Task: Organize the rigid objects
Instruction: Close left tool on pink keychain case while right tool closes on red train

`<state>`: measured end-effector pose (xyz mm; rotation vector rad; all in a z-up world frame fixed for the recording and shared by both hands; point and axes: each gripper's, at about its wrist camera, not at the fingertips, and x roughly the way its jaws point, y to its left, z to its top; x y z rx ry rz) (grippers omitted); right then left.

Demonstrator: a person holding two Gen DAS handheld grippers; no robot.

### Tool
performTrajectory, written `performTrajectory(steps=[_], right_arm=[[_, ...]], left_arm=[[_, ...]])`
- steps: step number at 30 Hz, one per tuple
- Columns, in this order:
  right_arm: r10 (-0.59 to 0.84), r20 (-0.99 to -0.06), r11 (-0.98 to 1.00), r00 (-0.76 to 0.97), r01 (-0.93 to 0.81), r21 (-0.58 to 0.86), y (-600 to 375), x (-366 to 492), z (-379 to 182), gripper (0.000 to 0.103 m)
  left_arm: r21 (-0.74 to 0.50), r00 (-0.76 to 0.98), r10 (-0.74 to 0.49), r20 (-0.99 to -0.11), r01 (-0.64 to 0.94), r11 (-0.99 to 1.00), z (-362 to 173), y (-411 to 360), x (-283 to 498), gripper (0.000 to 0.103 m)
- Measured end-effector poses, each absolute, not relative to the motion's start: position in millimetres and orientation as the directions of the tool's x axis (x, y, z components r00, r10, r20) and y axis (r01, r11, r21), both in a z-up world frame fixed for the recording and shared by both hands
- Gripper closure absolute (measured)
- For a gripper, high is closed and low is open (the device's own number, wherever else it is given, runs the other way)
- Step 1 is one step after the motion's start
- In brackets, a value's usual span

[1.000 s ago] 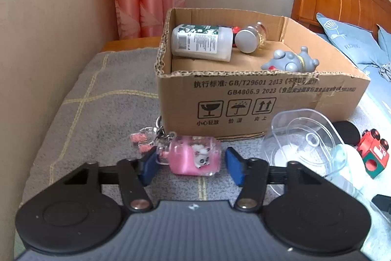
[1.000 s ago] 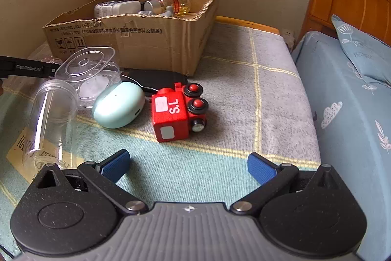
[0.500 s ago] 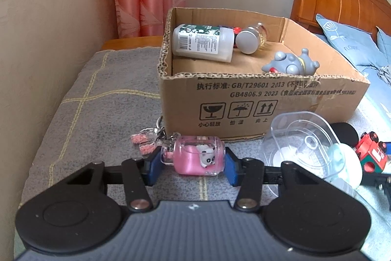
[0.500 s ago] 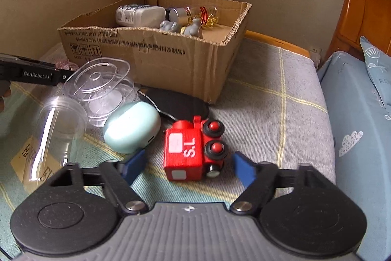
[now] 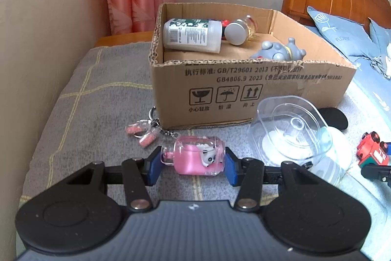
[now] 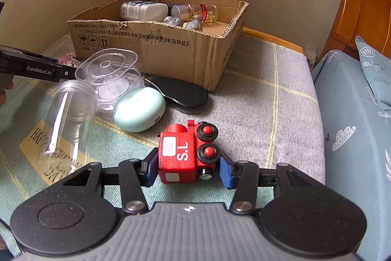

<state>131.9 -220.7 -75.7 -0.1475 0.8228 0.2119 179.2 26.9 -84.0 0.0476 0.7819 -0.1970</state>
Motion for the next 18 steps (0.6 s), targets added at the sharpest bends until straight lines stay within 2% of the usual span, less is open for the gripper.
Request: performTrajectory(steps=[4,12,18], right_arm=[[0.130,-0.733,0.970,0.667,-0.239,-0.046,-219,139,-76,0.045],[0.120,-0.740,0.969,0.662,-0.240,-0.057,-216,143,-74,0.048],[0.120,-0.742,0.951,0.659,-0.290,-0.104,-216,136,-62,0.048]], left_arm=[[-0.028,0.701,-0.147,-0.698,0.179,0.983,-84,24,185,0.053],[-0.017,0.674,-0.159,-0.722,0.212,0.977,-80,24,189,0.053],[0.037,0.663,-0.164,-0.730,0.278,0.960,-56,25,177,0.053]])
